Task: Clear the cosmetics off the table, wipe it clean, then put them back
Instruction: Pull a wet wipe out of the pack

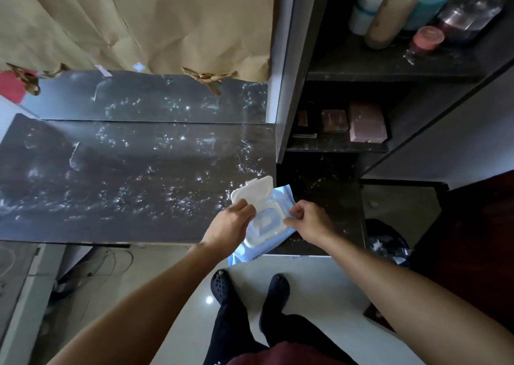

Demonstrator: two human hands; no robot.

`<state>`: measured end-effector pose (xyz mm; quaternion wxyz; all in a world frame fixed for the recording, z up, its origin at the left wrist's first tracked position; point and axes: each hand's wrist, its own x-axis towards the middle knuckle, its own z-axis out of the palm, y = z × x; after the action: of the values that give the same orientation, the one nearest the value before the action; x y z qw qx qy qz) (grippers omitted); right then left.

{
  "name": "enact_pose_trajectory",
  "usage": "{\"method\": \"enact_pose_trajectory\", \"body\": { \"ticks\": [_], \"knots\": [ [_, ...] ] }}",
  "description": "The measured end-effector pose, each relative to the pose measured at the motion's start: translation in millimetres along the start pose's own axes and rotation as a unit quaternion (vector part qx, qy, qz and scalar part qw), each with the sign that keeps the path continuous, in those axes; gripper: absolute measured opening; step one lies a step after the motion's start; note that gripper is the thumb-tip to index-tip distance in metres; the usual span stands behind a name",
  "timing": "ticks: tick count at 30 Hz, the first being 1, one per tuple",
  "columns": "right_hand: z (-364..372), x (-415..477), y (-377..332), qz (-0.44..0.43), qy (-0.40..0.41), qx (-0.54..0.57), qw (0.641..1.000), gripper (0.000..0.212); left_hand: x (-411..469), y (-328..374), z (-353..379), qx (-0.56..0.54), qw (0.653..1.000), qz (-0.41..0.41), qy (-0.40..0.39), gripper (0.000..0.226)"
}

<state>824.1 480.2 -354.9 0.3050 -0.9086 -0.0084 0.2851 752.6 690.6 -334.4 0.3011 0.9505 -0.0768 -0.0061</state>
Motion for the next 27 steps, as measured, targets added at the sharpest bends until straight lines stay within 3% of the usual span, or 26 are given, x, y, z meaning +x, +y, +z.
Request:
{"method": "enact_pose_trajectory", "body": {
  "ticks": [3, 6, 8, 10, 21, 27],
  "knots": [
    [-4, -4, -3, -0.038, 0.028, -0.062, 0.997, 0.021, -31, -7, -8, -0.015, 0.999, -0.019, 0.032, 0.023],
    [-1, -10, -12, -0.195, 0.081, -0.172, 0.962, 0.007, -48, -9, -5, -0.035, 0.995, -0.072, 0.051, 0.017],
    [2, -12, -25, -0.287, 0.057, -0.206, 0.934, 0.007, -50, -8, 0, -0.045, 0.990, -0.118, 0.060, 0.011],
    [7, -12, -38, -0.326, 0.005, -0.245, 0.913, 0.014, -50, -8, 4, -0.051, 0.985, -0.148, 0.066, 0.011],
    [17, -2, -55, -0.347, -0.022, -0.318, 0.882, 0.016, -51, -7, 11, -0.051, 0.977, -0.183, 0.092, 0.017],
    [0, 0, -59, -0.283, -0.102, -0.195, 0.934, 0.006, -48, -4, 9, -0.044, 0.975, -0.197, 0.092, 0.011]
  ]
}}
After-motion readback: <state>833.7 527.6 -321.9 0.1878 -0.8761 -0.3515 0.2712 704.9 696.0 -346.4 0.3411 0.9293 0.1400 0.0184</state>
